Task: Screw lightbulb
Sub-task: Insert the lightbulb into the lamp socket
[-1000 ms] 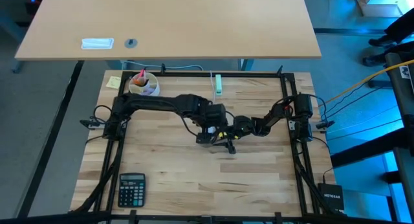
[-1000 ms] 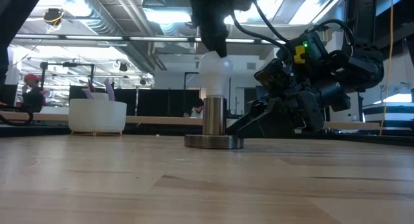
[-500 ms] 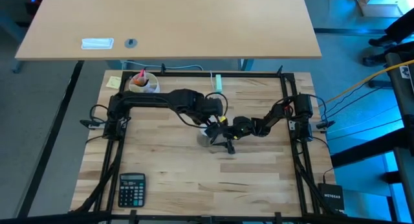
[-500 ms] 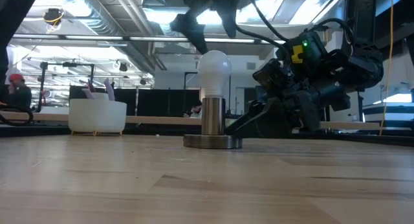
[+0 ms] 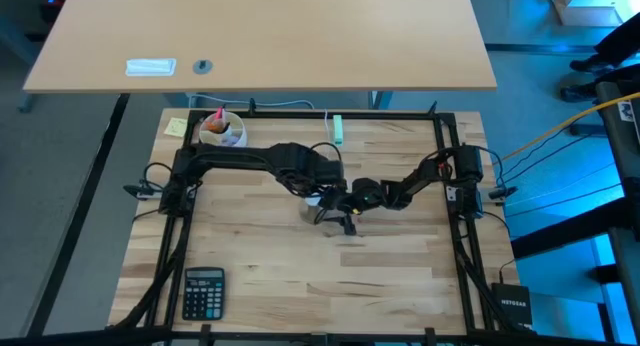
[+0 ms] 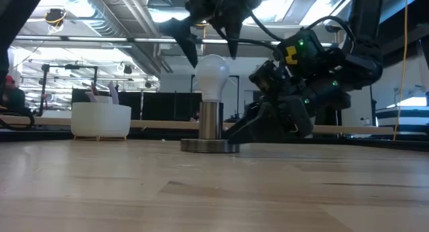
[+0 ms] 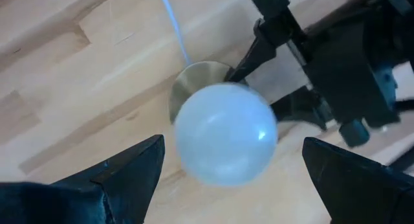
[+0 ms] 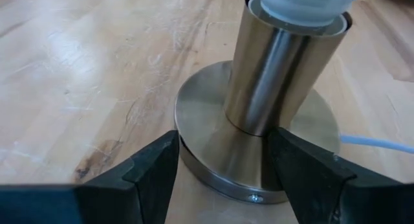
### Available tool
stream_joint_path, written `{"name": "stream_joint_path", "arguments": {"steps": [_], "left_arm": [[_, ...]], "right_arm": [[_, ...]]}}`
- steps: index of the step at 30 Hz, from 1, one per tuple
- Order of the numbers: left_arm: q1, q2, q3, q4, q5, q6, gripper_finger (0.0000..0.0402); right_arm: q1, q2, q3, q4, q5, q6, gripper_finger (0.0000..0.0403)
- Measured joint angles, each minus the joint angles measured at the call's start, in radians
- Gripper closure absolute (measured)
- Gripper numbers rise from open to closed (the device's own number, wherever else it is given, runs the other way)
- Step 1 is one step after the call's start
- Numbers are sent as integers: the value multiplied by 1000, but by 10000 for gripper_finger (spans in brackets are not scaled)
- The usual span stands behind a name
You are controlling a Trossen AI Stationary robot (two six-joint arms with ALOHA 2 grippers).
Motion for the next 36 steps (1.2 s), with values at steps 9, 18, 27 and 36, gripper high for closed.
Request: {"name": "stream_joint_path", "arguments": {"steps": [9,18,27,36], "left_arm": [[8,22,0,6,-31,-13,45],[15,42,0,3,-31,13,45],[15,44,0,0,-27,50,78],[11,52,0,4,-8,178,143]], "right_arm": [[-1,-1,4,-16,9,-1,155],[-1,-1,4,-14,10,-1,155],[-1,-1,4,-14,10,-23,155],[-1,-1,3,-14,11,-24,155]]}}
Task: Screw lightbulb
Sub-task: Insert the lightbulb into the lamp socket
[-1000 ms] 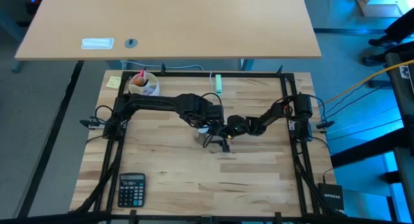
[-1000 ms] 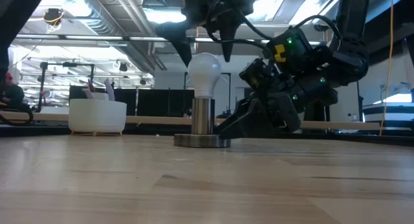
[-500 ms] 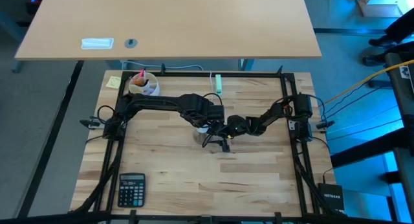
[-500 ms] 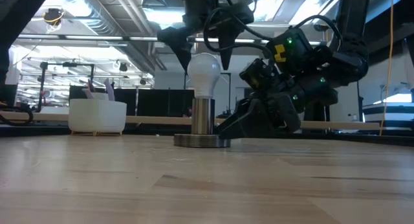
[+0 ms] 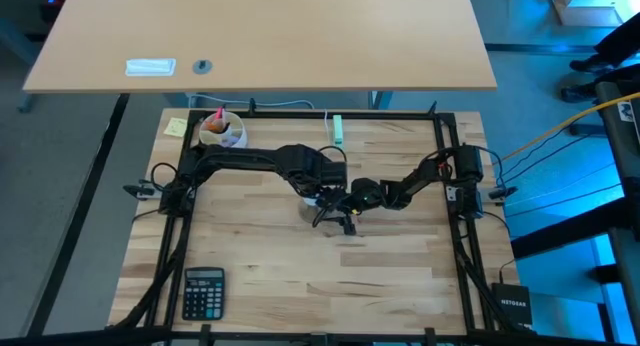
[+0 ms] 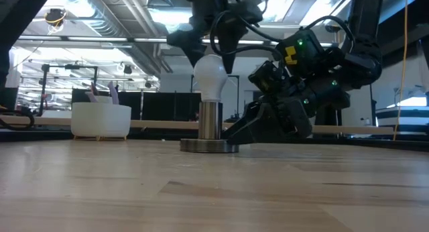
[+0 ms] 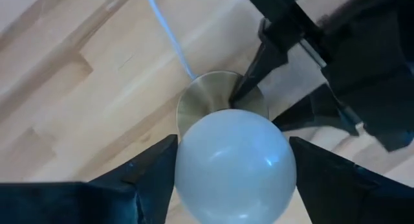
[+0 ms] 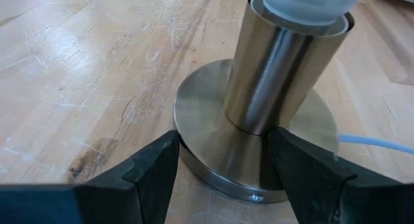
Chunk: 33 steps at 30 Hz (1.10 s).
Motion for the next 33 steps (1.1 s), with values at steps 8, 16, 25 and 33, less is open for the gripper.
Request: {"name": "stream_joint_path", "arguments": {"steps": [8,16,25,33], "left_arm": [[-7,0,0,2,2,315,137],[-5,0,0,20,10,767,136],[-4,0,0,30,12,1336,135],[-6,0,0,50,-5,1355,135]], "right_arm": [[0,0,0,0,0,0,155],[0,0,0,0,-1,-3,155],[-1,0,-2,0,-10,-10,155],[-1,0,-1,0,-12,-10,155]]}}
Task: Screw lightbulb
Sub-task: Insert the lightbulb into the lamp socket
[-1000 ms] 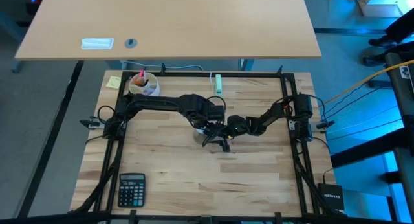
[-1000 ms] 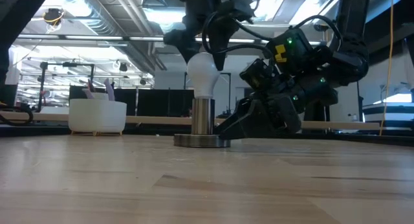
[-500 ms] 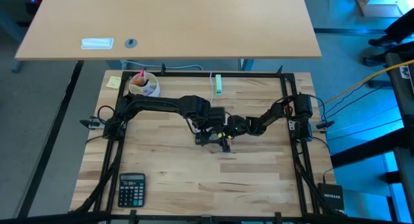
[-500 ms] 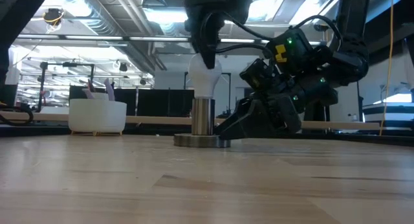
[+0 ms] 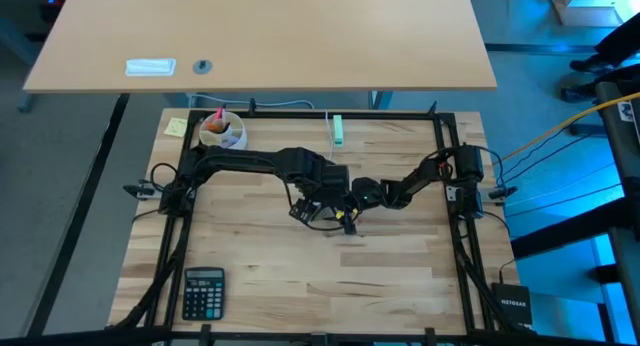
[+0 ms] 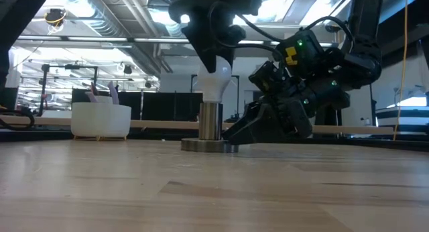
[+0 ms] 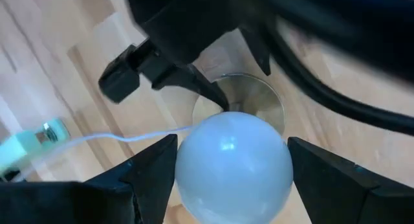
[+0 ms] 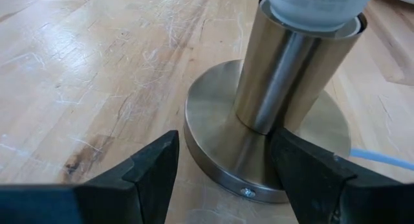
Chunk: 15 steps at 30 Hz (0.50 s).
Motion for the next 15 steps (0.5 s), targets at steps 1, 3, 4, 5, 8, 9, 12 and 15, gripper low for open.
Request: {"name": "stream_joint_path", "arguments": {"steps": [1,3,4,5,8,9,12,15], "left_arm": [[-1,0,0,0,-1,-18,135],[-2,0,0,1,-6,-60,135],[-2,0,0,1,-8,-83,135],[-2,0,0,4,-7,-104,135],[-1,0,0,6,-7,-123,135],[-2,0,0,6,-7,-129,135],[-1,0,0,6,-7,-168,135],[-1,0,0,-3,-8,-184,135]], "right_arm": [[0,0,0,0,0,0,155],[0,0,0,0,-2,0,155],[0,0,0,0,-5,0,155],[0,0,0,0,-6,0,155],[0,0,0,0,-6,0,155],[0,0,0,0,-6,0,155],[0,0,0,0,-6,0,155],[0,0,0,0,-6,0,155]]}}
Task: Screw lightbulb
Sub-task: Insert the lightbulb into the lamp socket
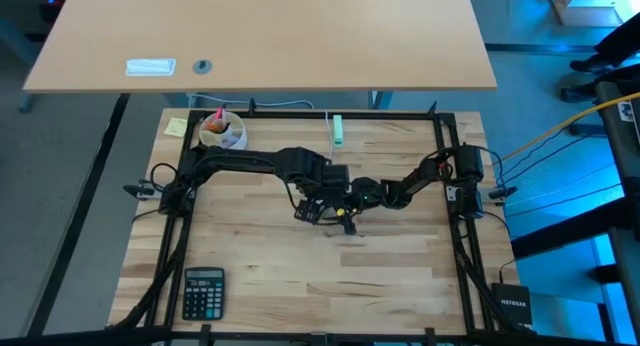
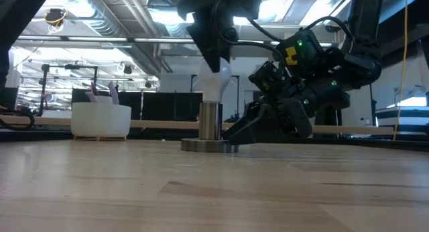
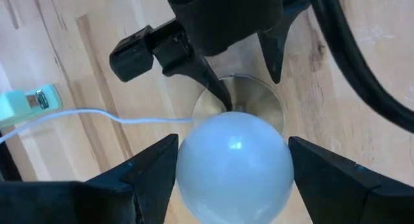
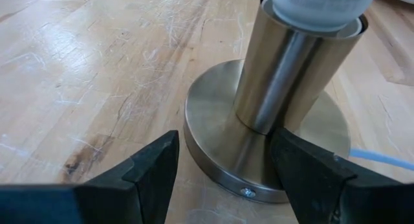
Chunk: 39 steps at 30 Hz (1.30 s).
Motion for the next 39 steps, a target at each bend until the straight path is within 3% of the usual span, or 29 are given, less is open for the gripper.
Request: {"name": "stream_joint_path", "arguments": {"steps": [4,8,20,27,39], "left_arm": [[-6,0,0,-24,-30,-1,129],[-14,2,0,-28,-138,-37,100],[-20,3,0,-23,-69,5,69],[-24,3,0,-37,-68,5,13],[-29,1,131,-183,-65,-471,13]], "right_arm": [[0,0,1,0,0,0,155],[0,0,2,0,1,0,155],[0,0,2,0,1,0,155],[0,0,2,0,1,0,155],[0,0,1,1,1,0,155]]}}
